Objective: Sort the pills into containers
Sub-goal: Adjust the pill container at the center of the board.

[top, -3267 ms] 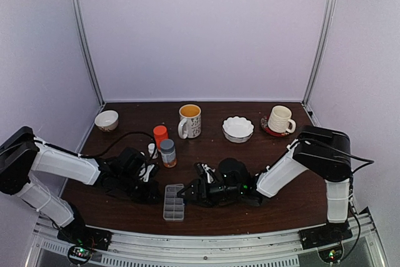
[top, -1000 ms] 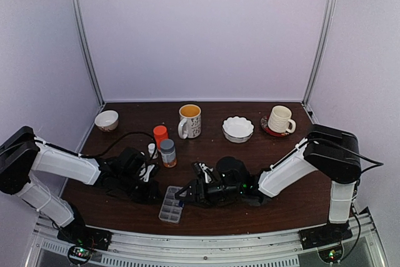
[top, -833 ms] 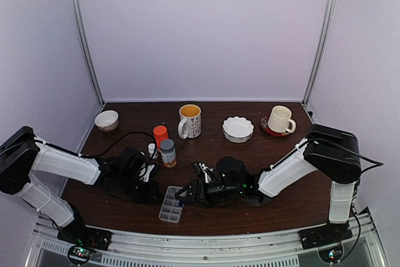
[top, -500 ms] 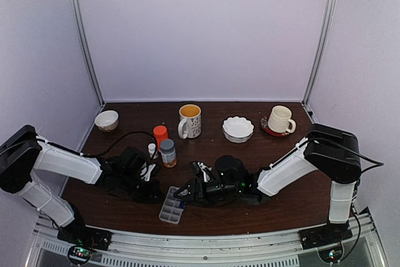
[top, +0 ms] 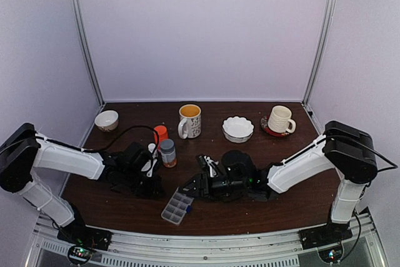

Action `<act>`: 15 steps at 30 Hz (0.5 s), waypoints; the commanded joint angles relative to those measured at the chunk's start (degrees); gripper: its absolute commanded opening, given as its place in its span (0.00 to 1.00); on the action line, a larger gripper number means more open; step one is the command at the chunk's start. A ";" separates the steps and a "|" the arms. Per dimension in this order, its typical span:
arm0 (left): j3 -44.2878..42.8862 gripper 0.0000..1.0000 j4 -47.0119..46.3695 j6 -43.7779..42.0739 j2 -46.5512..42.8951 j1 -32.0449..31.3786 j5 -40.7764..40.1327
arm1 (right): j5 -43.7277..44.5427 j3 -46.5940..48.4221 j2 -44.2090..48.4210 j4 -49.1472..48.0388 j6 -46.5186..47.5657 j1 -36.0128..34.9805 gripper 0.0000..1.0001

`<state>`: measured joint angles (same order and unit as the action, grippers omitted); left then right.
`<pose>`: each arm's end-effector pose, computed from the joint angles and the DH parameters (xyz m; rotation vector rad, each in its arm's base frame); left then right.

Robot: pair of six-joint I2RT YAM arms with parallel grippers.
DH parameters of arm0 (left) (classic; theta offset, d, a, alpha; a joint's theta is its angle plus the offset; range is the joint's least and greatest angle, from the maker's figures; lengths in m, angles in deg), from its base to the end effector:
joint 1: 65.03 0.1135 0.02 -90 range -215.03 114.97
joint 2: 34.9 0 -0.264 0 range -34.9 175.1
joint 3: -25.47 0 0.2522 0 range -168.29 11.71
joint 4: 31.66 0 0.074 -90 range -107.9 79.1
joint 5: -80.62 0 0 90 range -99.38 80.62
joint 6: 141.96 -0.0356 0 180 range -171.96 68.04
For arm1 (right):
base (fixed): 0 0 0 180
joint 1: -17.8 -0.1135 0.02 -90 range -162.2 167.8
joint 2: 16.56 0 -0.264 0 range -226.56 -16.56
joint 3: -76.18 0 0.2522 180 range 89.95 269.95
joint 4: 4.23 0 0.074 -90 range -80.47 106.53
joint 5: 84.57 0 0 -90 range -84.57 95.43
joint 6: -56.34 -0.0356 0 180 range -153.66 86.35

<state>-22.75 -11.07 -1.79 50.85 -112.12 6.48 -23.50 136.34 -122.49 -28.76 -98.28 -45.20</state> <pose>0.1683 -0.1953 0.1312 0.0367 2.8501 -0.8727 0.1510 0.3343 0.1486 -0.3936 2.4302 1.7645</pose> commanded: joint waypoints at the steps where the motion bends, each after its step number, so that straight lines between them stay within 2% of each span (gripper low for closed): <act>1: -2.62 0.14 11.11 -3.14 -6.97 -0.47 -9.44 | 3.59 -2.17 2.55 4.93 3.23 0.86 0.55; 5: -4.27 0.45 15.58 -4.28 -11.54 -3.41 -11.94 | 3.28 -3.61 1.45 3.82 3.12 0.84 0.56; 7: -4.98 0.54 16.33 -4.19 -12.78 -5.48 -12.05 | 3.14 -4.50 0.58 1.91 2.65 0.95 0.56; 9: -5.41 0.57 17.14 -3.26 -13.30 -7.37 -12.21 | 2.78 -4.66 -0.66 0.49 2.26 0.91 0.56; 15: -2.52 0.58 17.38 -0.89 -14.89 -9.10 -12.04 | 1.11 -5.10 -5.76 -7.02 -0.61 0.95 0.56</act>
<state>-27.01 4.75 -4.30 37.67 -120.79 -4.32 -21.73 132.25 -125.33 -29.87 -97.23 -44.44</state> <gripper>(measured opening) 0.576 0.560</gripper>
